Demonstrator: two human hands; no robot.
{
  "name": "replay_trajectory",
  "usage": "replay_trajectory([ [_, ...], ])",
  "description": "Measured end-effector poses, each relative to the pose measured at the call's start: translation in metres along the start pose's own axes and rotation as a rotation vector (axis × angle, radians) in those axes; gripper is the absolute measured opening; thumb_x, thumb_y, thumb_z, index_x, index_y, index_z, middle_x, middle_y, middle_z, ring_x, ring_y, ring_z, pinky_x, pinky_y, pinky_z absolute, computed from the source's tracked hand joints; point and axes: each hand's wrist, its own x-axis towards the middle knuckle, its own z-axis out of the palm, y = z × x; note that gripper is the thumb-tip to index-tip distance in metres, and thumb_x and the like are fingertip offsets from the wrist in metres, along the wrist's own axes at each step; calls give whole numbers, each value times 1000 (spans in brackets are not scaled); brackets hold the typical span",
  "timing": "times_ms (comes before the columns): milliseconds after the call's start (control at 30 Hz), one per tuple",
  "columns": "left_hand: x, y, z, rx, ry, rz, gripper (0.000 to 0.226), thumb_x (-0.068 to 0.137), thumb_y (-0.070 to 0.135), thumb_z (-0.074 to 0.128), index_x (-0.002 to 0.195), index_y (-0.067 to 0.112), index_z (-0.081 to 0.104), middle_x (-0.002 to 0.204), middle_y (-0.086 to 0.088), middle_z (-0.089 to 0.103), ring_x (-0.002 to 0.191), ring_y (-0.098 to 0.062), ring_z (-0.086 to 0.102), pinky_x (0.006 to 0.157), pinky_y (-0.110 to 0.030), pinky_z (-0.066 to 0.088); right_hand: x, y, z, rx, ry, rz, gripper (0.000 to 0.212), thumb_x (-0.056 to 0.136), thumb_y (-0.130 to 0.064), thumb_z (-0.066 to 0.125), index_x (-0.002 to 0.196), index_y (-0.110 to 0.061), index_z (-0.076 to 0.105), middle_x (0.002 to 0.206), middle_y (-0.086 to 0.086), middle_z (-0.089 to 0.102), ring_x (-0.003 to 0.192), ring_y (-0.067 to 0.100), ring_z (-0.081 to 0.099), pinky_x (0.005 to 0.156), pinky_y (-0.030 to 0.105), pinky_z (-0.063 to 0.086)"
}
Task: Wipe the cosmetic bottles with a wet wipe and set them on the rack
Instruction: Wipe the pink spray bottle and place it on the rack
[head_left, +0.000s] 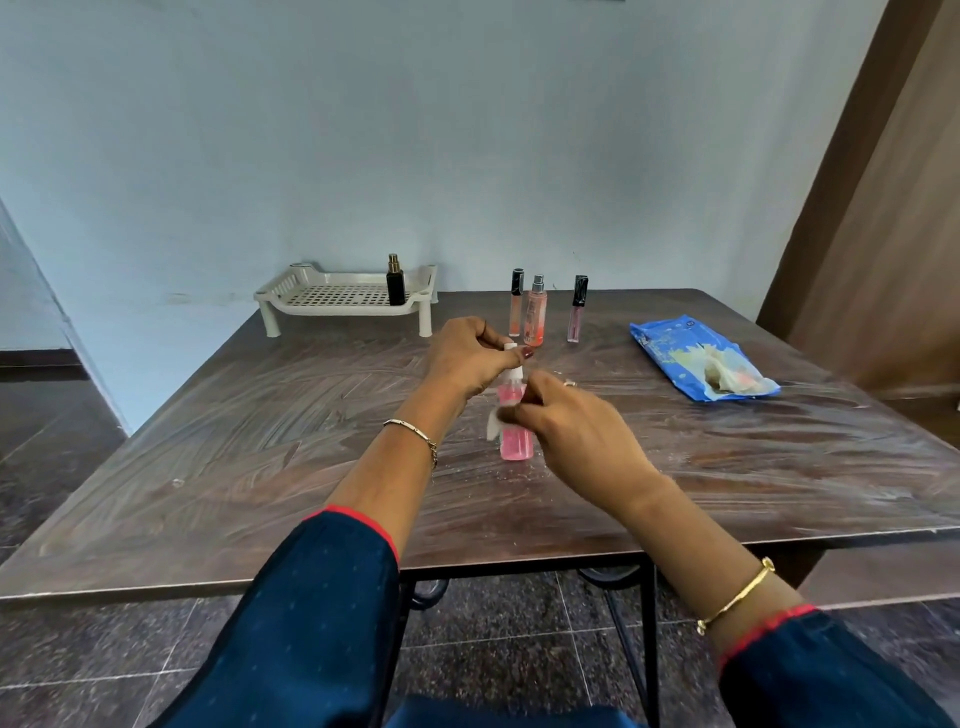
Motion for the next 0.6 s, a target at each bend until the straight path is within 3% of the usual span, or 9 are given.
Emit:
replay_trajectory([
  [133,1,3,5,-10,-14,-9,27,68,22,85,72,17,59,83,-2,69,84,-19,66,84,-44,56,-21,-5,4,8,-75,-25,31,77,-7,73,105,-20,71,89,4,55,62,25,58,47,28,26],
  [300,0,3,6,22,-32,44,31,71,21,82,69,19,51,68,4,57,67,-14,54,80,-44,54,-24,3,2,52,-211,-55,28,85,-8,62,107,-24,69,101,2,54,80,26,61,55,34,41],
  [467,-5,1,3,-6,-15,72,33,68,22,84,68,20,51,69,3,60,67,-15,57,80,-47,56,-6,15,-8,110,10,33,23,80,-6,71,100,-17,74,92,2,60,68,24,62,50,27,39],
  [600,-9,5,2,18,-15,97,35,64,29,85,70,17,53,67,3,60,67,-16,58,78,-47,56,6,13,-7,65,83,26,30,78,-6,73,106,-15,70,102,8,61,67,28,62,45,32,47],
])
